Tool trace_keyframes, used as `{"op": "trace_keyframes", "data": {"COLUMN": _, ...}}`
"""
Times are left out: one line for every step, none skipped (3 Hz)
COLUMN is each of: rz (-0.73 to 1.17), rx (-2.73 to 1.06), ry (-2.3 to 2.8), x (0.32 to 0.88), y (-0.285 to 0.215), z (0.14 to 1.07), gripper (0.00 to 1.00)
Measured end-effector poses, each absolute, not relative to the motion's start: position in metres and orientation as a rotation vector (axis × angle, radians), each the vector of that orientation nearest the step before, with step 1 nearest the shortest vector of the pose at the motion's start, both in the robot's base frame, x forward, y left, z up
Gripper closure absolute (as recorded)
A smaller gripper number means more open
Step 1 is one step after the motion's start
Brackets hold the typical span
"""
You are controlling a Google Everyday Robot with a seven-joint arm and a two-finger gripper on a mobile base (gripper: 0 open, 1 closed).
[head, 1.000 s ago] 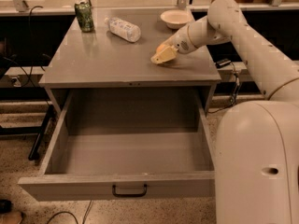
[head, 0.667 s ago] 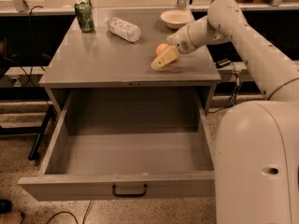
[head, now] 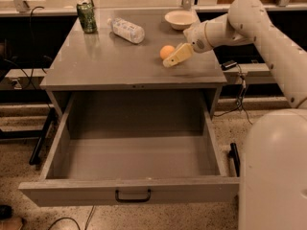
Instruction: Pick orange from top drawer and place on counter
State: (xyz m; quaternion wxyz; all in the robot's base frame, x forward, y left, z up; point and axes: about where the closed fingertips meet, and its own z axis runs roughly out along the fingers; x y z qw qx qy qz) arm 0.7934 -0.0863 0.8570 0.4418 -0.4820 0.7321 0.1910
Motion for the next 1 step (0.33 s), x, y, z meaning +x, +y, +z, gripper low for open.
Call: {"op": "trace_keyframes", "data": {"rz": 0.387, "rx": -1.155, "ry": 1.78, "x": 0.7789, "y": -0.1145, "z": 0.8893, "gripper": 0.0}}
